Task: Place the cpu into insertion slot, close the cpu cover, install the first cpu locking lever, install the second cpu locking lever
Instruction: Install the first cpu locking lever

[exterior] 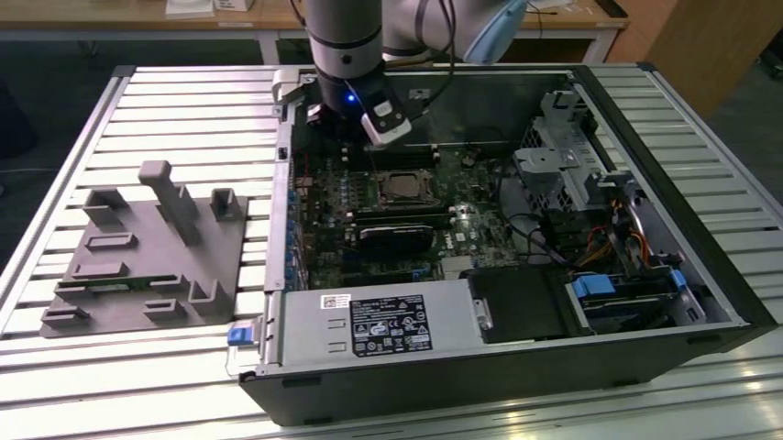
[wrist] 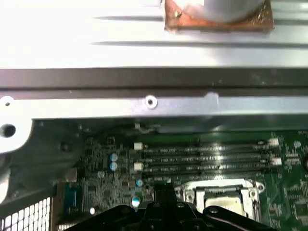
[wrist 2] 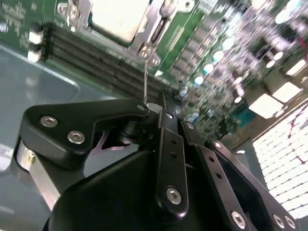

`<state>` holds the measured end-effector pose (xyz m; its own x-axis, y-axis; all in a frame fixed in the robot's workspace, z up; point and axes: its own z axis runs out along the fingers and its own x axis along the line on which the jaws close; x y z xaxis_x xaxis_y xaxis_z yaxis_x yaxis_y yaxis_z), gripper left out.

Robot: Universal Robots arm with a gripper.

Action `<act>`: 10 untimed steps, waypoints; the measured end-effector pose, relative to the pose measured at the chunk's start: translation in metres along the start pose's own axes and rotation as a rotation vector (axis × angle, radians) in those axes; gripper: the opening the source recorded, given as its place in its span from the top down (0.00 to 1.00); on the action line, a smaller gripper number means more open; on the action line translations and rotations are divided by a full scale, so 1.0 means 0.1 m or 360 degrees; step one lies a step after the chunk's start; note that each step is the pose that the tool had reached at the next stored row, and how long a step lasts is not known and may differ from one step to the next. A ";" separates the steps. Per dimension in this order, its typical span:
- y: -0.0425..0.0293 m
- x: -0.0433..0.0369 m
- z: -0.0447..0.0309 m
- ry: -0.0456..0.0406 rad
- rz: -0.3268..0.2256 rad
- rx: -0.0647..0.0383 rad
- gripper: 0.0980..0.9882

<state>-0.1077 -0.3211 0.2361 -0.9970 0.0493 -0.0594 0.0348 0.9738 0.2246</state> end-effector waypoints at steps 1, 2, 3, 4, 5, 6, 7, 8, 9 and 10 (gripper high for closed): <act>0.000 0.000 0.000 0.0001 0.0001 -0.0020 0.99; 0.000 0.000 -0.001 0.0002 0.0001 -0.0035 0.99; 0.000 0.000 0.000 0.0002 0.0001 -0.0045 0.99; 0.000 0.000 0.000 0.0002 0.0001 -0.0046 0.99; 0.000 -0.001 0.000 0.0002 0.0001 -0.0046 0.99; 0.000 -0.004 0.000 0.0002 0.0000 -0.0046 0.99; 0.000 -0.010 0.000 0.0003 0.0000 -0.0046 0.99; 0.001 -0.020 0.001 0.0002 0.0000 -0.0046 0.99; 0.001 -0.037 0.002 0.0002 0.0000 -0.0046 0.99; 0.002 -0.059 0.004 0.0002 0.0001 -0.0046 0.99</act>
<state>-0.1018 -0.3212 0.2361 -0.9971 0.0493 -0.0578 0.0331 0.9670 0.2525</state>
